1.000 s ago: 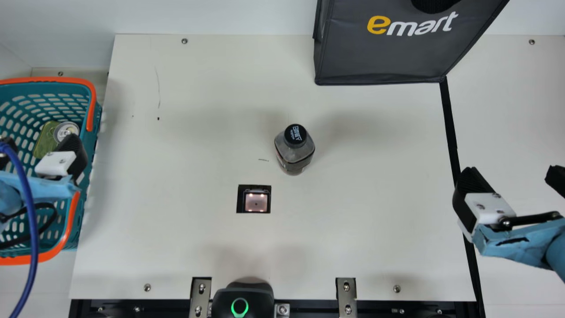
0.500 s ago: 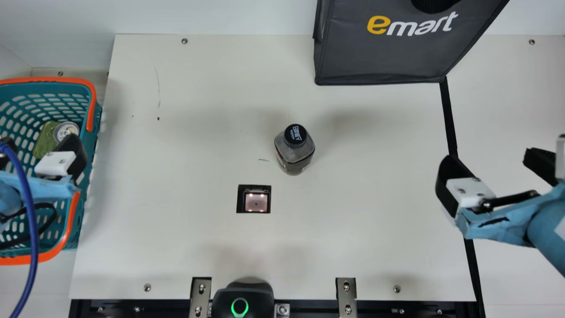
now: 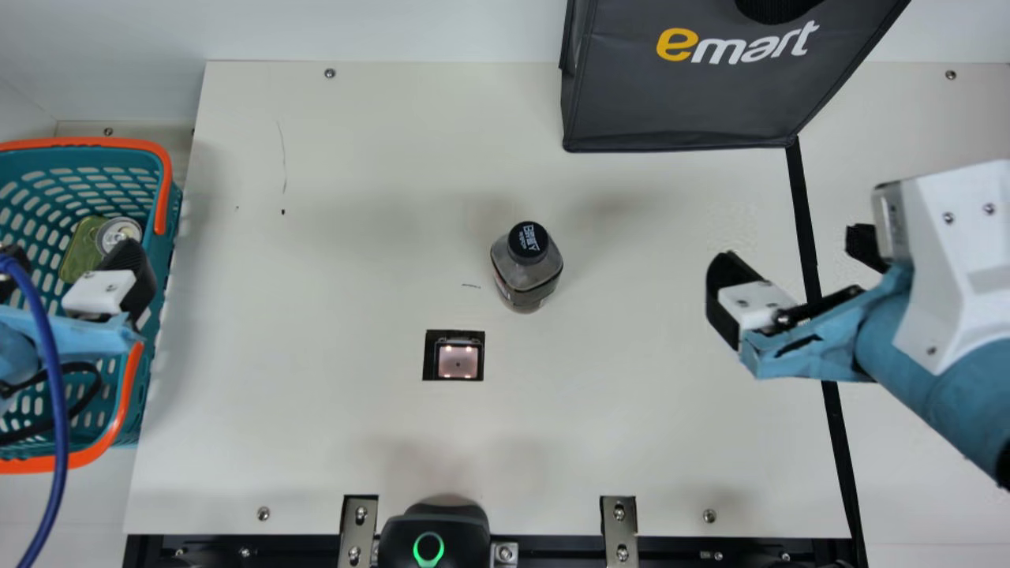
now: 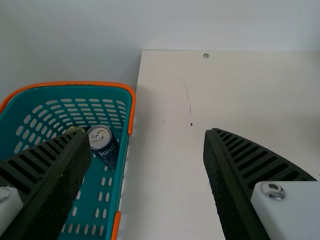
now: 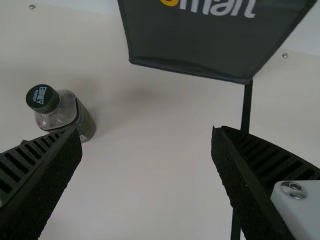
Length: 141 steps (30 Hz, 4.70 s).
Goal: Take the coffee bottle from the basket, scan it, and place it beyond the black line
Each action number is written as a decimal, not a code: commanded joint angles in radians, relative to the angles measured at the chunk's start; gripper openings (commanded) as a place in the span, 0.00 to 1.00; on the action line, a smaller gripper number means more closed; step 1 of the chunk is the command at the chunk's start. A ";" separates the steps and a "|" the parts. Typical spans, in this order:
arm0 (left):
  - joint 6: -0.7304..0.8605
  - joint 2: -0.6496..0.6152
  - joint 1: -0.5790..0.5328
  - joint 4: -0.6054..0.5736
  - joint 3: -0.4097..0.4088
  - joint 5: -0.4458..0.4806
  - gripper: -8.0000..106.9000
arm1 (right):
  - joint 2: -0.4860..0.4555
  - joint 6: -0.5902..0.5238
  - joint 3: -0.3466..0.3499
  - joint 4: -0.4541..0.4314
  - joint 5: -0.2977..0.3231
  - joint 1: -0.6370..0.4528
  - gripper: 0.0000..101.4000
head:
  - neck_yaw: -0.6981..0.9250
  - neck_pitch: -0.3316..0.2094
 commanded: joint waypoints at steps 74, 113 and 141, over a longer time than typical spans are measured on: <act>0.000 0.000 0.000 0.000 0.000 0.000 0.85 | 0.514 0.117 -0.077 -0.020 -0.210 0.395 0.90 | 0.002 -0.017; 0.000 0.000 0.000 0.000 0.000 0.000 0.85 | 0.595 0.185 -0.127 -0.083 -0.198 0.409 0.00 | 0.002 -0.017; 0.000 0.000 0.000 0.000 0.000 0.000 0.85 | 0.516 0.197 -0.153 -0.082 -0.162 0.261 0.00 | 0.002 -0.017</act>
